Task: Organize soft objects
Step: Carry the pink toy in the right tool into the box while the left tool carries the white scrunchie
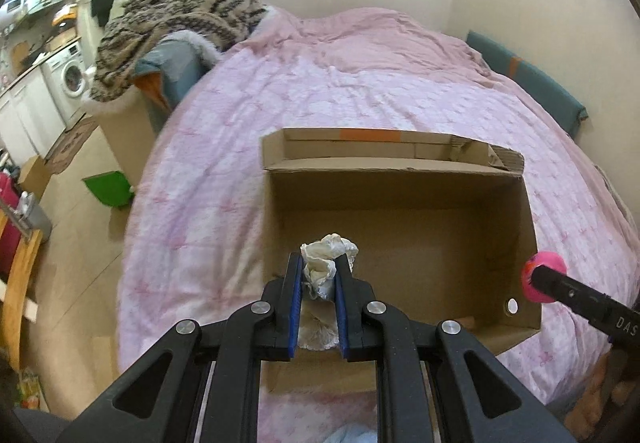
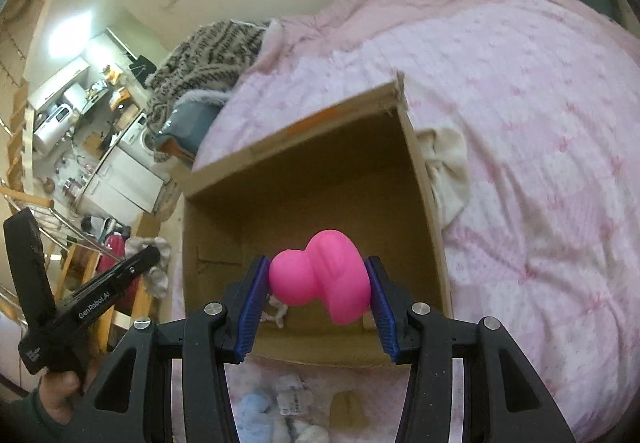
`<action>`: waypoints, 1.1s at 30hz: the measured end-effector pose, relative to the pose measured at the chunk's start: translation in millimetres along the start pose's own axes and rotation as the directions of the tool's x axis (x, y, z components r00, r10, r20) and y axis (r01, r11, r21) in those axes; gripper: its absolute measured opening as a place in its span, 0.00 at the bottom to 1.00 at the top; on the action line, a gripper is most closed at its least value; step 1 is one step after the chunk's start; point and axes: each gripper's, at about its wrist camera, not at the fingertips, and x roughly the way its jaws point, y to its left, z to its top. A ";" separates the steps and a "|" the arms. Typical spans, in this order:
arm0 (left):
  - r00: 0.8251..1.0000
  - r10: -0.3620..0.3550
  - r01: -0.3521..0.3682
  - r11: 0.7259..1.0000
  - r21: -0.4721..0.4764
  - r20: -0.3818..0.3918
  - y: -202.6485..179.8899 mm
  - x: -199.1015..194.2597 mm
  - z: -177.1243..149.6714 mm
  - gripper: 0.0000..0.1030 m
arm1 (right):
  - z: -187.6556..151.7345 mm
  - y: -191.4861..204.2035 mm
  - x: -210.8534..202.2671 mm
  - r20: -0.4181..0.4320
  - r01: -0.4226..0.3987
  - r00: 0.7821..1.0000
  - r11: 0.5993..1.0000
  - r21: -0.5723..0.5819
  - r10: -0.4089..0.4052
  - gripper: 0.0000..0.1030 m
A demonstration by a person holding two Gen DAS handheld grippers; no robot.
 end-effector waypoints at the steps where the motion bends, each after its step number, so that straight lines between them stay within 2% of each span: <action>1: 1.000 -0.006 0.006 1.000 0.007 -0.002 -2.7 4.5 -1.3 0.13 | -0.7 -0.1 2.6 -0.007 0.002 1.000 1.000 -0.003 -0.002 0.50; 5: 0.998 -0.047 0.048 0.999 0.008 -0.031 -9.6 21.6 -9.5 0.13 | -7.2 1.9 12.4 -0.032 0.037 0.999 0.999 -0.038 -0.039 0.50; 11: 0.998 -0.043 0.045 0.998 0.050 -0.035 -17.3 33.6 -16.9 0.14 | -14.1 -1.7 30.2 -0.085 0.068 0.994 0.997 -0.044 -0.071 0.50; 17: 0.997 -0.053 0.055 0.998 0.040 -0.047 -16.4 40.1 -21.3 0.14 | -16.8 -1.7 42.4 -0.124 0.088 0.988 0.995 -0.054 -0.094 0.50; 26: 0.997 -0.049 0.052 0.997 0.053 -0.051 -17.6 41.0 -23.1 0.14 | -21.6 -3.2 47.7 -0.151 0.096 0.983 0.994 -0.062 -0.104 0.50; 30: 0.995 -0.063 0.068 0.996 0.051 -0.082 -18.4 45.0 -24.6 0.14 | -23.6 -3.2 50.4 -0.166 0.103 0.980 0.992 -0.066 -0.113 0.50; 33: 0.996 -0.046 0.050 0.997 0.058 -0.074 -19.7 45.4 -26.6 0.14 | -25.0 -3.4 52.3 -0.176 0.107 0.977 0.992 -0.068 -0.118 0.50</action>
